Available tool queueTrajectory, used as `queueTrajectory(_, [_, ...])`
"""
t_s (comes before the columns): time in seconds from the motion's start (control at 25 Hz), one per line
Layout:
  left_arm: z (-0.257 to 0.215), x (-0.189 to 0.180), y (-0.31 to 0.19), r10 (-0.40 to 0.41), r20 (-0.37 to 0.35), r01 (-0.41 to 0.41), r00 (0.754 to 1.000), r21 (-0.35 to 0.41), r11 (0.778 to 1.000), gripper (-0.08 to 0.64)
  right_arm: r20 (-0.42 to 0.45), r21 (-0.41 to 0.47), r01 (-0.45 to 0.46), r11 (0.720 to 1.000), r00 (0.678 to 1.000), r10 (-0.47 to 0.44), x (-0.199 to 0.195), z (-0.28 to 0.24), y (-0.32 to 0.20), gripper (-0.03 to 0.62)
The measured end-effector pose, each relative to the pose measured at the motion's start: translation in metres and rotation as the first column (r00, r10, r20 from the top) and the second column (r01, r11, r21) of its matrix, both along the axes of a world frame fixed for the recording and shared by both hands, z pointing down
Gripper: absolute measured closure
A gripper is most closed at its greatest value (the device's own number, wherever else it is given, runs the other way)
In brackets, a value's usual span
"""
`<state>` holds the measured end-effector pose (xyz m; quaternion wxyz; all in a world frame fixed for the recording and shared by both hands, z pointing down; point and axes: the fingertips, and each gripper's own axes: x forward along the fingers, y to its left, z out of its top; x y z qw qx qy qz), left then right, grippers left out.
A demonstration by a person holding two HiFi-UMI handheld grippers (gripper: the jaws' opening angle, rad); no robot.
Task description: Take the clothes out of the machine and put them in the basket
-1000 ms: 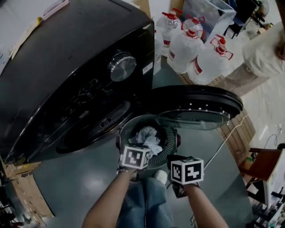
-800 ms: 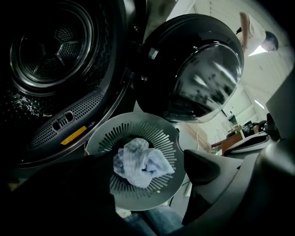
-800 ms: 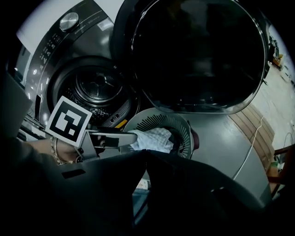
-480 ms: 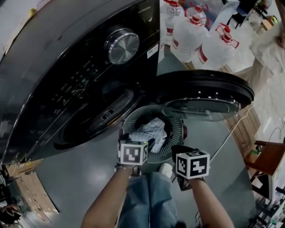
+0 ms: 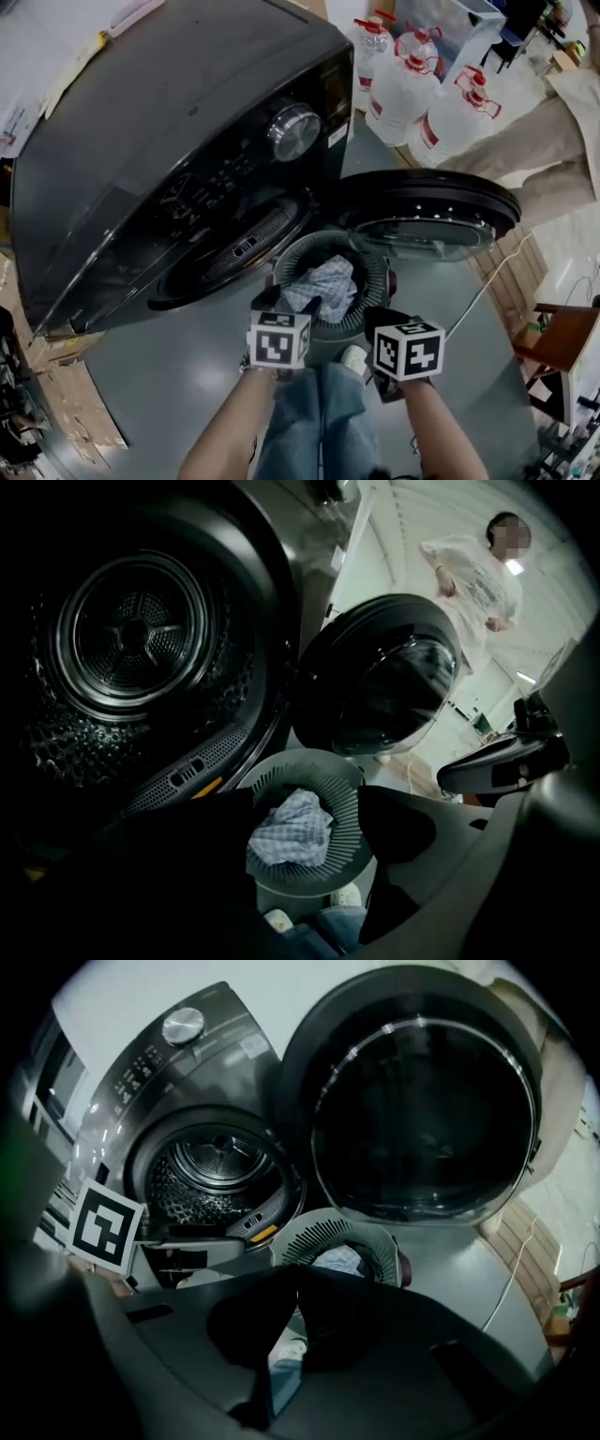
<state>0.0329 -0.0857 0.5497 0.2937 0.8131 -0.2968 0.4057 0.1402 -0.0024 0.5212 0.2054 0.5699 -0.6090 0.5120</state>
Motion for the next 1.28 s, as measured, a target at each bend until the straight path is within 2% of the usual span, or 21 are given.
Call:
queueTrajectory(0.24, [-0.079,-0.013,-0.009,-0.013,-0.014,0.015,1.0,0.132,0.991,0.389,-0.021,0.073,0.054,0.996,0.998,-0.053,-0.005,-0.066,-0.009,0.591])
queueTrajectory(0.4, [-0.132,-0.021,-0.009,0.004,-0.042,0.004,0.999,0.192,0.981,0.443,-0.049,0.125,0.085,0.989,0.996,-0.079,-0.01,-0.118,-0.013,0.591])
queueTrajectory(0.68, [-0.216,-0.042,-0.002,0.068,-0.072,-0.044,0.995,0.296,0.954,0.476,-0.12,0.212,0.141,0.967,0.986,-0.118,-0.031,-0.196,-0.005,0.591])
queueTrajectory(1.08, [-0.318,-0.084,0.004,0.12,-0.095,-0.067,0.988,0.434,0.898,0.492,-0.168,0.353,0.149,0.924,0.981,-0.095,-0.063,-0.305,-0.004,0.591])
queueTrajectory(1.16, [-0.336,-0.088,0.002,0.115,-0.1,-0.056,0.988,0.466,0.883,0.499,-0.181,0.378,0.163,0.911,0.978,-0.1,-0.067,-0.323,-0.005,0.591])
queueTrajectory(1.28, [-0.363,-0.093,-0.001,0.074,-0.133,0.004,0.988,0.507,0.862,0.503,-0.18,0.426,0.176,0.887,0.978,-0.108,-0.073,-0.349,-0.009,0.591])
